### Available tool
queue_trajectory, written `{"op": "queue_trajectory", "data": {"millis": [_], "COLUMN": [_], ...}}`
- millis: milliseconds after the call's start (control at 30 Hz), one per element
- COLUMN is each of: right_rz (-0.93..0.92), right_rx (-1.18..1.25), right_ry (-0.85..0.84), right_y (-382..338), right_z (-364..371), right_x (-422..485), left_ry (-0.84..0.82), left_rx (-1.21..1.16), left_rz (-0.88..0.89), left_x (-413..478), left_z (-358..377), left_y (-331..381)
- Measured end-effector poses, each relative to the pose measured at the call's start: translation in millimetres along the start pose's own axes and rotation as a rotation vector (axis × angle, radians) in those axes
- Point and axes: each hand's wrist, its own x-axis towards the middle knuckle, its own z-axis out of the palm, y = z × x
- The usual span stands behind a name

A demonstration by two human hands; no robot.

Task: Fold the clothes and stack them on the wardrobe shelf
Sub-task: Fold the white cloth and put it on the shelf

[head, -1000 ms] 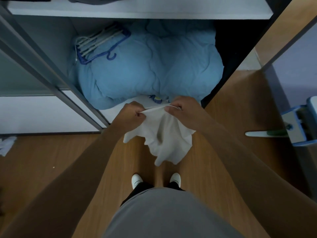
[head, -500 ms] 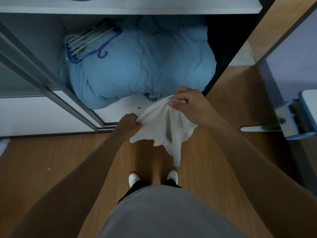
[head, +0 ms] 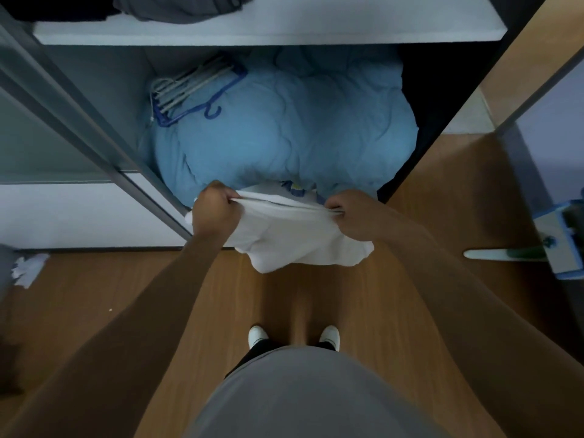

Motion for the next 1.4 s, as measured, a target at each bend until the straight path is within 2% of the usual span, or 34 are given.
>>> {"op": "queue_trajectory", "data": {"millis": [100, 200, 367, 533, 733, 800, 867, 933, 1033, 1100, 1200, 1233, 1333, 1400], "right_rz": [-0.009, 0.012, -0.045, -0.124, -0.122, -0.109, -0.091, -0.084, -0.071, -0.056, -0.090, -0.099, -0.073, -0.011], "right_rx": [0.209, 0.365, 0.005, 0.018, 0.057, 0.067, 0.113, 0.159, 0.236, 0.287, 0.349, 0.385, 0.523, 0.647], "right_ry": [0.076, 0.070, -0.239, -0.165, -0.236, -0.216, -0.208, -0.180, -0.105, -0.063, -0.018, -0.003, 0.065, 0.155], "right_y": [-12, -22, -43, -52, -69, -74, -76, -79, -79, -81, -86, -86, -88, -91], "right_z": [1, 2, 5, 9, 5, 6, 7, 6, 7, 6, 2, 1, -5, -10], "right_x": [4, 11, 19, 31, 35, 39, 42, 45, 51, 55, 62, 65, 70, 75], "left_ry": [0.073, 0.071, 0.018, -0.073, -0.080, -0.050, -0.052, -0.166, -0.510, -0.630, -0.819, -0.881, -0.975, -0.960], "left_rx": [-0.045, -0.031, -0.071, -0.102, -0.279, -0.402, -0.522, -0.589, -0.704, -0.788, -1.089, -1.096, -0.729, -0.599], "left_rz": [0.047, 0.049, 0.101, 0.135, 0.200, 0.163, 0.008, -0.151, -0.312, -0.419, -0.344, -0.295, -0.130, -0.118], "left_x": [0, 3, 11, 19, 36, 39, 37, 33, 30, 30, 24, 21, 18, 23], "left_z": [-6, -12, -20, -21, -10, 0, 6, 10, 11, 11, 7, 2, -12, -9], "left_y": [2, 3, -1, -15, -22, -19, -14, -19, -17, -12, -17, -22, -26, -20]}}
